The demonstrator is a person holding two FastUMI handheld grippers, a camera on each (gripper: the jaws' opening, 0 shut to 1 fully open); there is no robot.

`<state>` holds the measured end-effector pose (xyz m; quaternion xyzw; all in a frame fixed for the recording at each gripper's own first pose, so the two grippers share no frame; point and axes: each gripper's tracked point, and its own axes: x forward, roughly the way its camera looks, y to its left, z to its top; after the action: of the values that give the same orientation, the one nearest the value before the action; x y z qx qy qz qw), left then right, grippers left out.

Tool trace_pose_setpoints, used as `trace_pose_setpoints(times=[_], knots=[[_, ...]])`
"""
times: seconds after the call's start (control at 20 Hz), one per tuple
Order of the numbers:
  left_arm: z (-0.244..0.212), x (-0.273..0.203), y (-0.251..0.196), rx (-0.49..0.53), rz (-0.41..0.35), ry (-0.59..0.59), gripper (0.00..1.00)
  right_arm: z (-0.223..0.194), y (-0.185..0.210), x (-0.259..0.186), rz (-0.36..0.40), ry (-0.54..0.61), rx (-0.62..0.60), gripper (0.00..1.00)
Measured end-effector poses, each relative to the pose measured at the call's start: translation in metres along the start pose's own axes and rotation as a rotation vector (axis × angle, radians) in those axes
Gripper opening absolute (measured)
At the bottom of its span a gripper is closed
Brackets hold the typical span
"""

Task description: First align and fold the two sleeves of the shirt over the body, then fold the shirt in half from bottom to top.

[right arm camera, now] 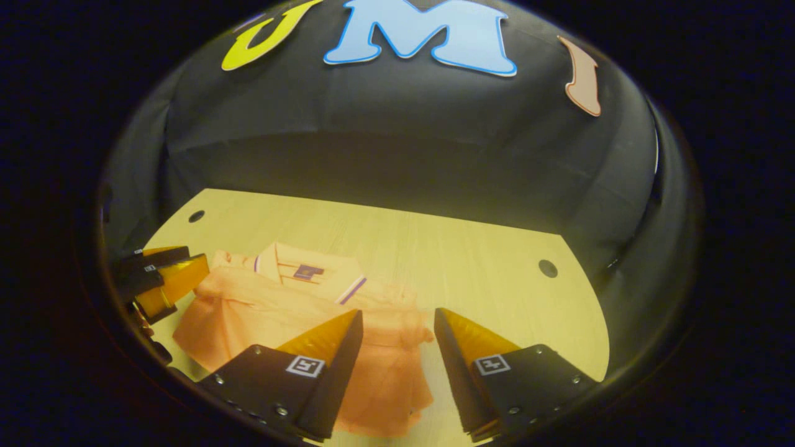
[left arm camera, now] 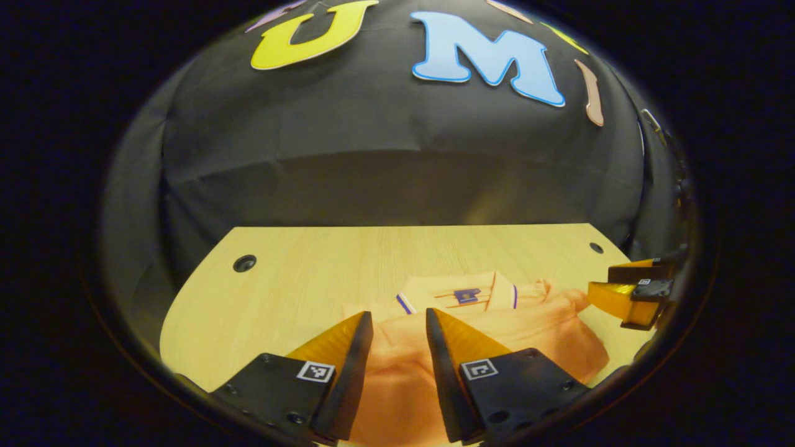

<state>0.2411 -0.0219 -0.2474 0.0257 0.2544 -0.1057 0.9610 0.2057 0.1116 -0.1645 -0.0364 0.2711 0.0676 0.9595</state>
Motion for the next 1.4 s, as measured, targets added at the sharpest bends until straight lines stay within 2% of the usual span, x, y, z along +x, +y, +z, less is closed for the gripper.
trace_pose_setpoints(times=[0.1,0.2,0.25,0.3,0.55,0.85,1.0,1.15,1.4], knots=[[0.006,-0.015,-0.004,-0.006,-0.004,-0.023,0.69,0.006,-0.001,-0.014,-0.002,-0.030,0.006,0.78],[0.013,-0.032,-0.004,-0.004,0.006,-0.049,0.80,0.010,-0.004,-0.030,-0.004,-0.058,0.015,0.78],[0.017,-0.042,-0.004,0.000,0.010,-0.063,0.88,0.011,-0.006,-0.041,-0.003,-0.073,0.021,0.78],[0.021,-0.051,-0.007,0.002,0.013,-0.079,0.86,0.014,-0.008,-0.051,-0.004,-0.090,0.027,0.78],[0.042,-0.103,-0.016,-0.014,0.033,-0.164,0.95,0.027,-0.023,-0.102,-0.012,-0.195,0.063,0.78],[0.053,-0.157,-0.034,-0.017,0.038,-0.244,0.95,0.039,-0.029,-0.162,0.003,-0.310,0.073,0.77],[0.059,-0.178,-0.041,-0.003,0.028,-0.282,0.94,0.043,-0.034,-0.188,-0.021,-0.360,0.097,0.77],[0.065,-0.194,-0.045,-0.002,0.012,-0.318,0.94,0.041,-0.036,-0.204,-0.058,-0.380,0.111,0.78],[0.079,-0.220,-0.038,0.008,-0.006,-0.381,0.94,0.041,-0.023,-0.221,-0.073,-0.399,0.118,0.77]])
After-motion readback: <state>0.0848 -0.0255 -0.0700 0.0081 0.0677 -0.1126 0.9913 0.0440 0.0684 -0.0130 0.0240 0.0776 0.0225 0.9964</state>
